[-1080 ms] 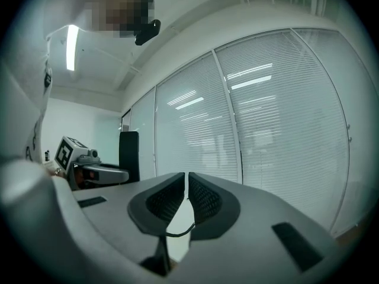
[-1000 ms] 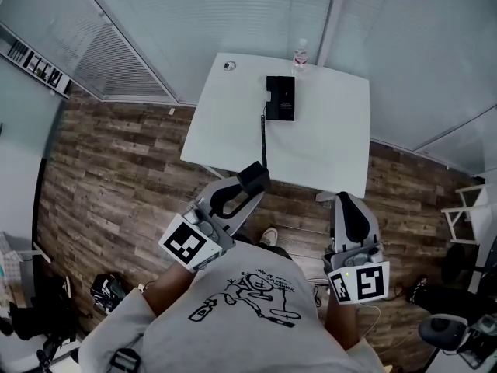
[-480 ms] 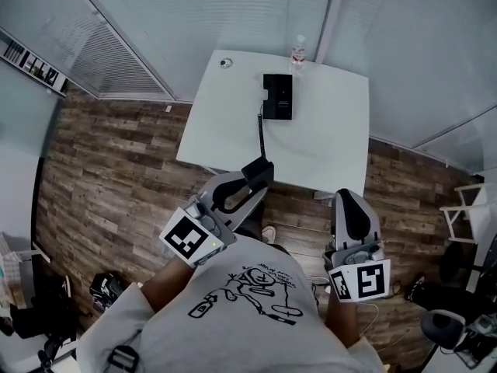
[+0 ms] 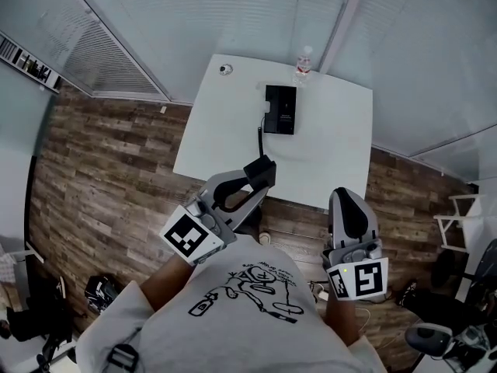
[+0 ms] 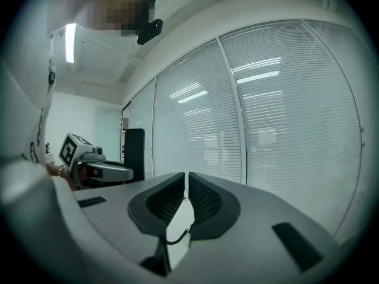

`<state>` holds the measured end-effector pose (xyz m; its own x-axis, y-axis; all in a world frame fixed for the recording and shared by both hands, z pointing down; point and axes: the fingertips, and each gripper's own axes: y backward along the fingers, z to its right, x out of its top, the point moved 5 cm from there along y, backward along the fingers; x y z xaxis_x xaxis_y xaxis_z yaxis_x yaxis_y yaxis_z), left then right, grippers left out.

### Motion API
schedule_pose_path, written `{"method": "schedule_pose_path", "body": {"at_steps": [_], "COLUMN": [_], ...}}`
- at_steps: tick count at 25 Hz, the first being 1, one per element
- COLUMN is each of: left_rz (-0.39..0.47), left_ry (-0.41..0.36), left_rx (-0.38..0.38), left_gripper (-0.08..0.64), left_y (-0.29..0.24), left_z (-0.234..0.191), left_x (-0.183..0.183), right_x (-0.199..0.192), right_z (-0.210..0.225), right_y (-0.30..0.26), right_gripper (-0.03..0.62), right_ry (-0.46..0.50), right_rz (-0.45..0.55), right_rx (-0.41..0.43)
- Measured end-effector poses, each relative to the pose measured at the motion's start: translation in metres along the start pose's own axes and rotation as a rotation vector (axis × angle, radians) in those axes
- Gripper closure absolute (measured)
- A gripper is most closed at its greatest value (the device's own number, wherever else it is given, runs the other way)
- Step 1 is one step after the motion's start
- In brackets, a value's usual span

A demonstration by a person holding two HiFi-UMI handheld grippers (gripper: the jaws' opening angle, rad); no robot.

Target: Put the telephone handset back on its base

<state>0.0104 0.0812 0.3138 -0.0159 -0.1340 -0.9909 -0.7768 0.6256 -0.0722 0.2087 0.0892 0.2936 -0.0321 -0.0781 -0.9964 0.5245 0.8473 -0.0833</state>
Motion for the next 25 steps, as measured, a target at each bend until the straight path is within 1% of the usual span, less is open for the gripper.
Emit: {"method": "schedule_pose_path", "body": {"at_steps": [4, 6, 12, 19, 22, 25], "left_rz": [-0.004, -0.020, -0.020, -0.041, -0.054, -0.068], "left_ry": [0.019, 0.028, 0.062, 0.113, 0.135, 0.155], "left_rx": [-0.008, -0.015, -0.051, -0.093, -0.120, -0.148], "left_gripper": [0.488, 0.488, 0.488, 0.488, 0.488, 0.486], "left_y": [-0.014, -0.018, -0.036, -0.060, -0.070, -0.080], "left_z": [-0.038, -0.057, -0.107, -0.154, -0.166, -0.176], "left_x": [-0.001, -0.003, 0.001, -0.014, -0.020, -0.025], "right_x": [-0.001, 0.000, -0.007, -0.041, -0.060, -0.080], "right_z": [0.008, 0.010, 0.010, 0.008, 0.005, 0.001], "right_y": [-0.041, -0.062, -0.122, -0.172, -0.185, -0.195], "right_gripper": [0.577, 0.577, 0.577, 0.574, 0.554, 0.520], "right_ry": [0.008, 0.013, 0.032, 0.035, 0.024, 0.010], "right_rz": [-0.023, -0.033, -0.091, -0.193, -0.244, -0.293], "right_rx": [0.003, 0.007, 0.048, 0.090, 0.108, 0.134]}}
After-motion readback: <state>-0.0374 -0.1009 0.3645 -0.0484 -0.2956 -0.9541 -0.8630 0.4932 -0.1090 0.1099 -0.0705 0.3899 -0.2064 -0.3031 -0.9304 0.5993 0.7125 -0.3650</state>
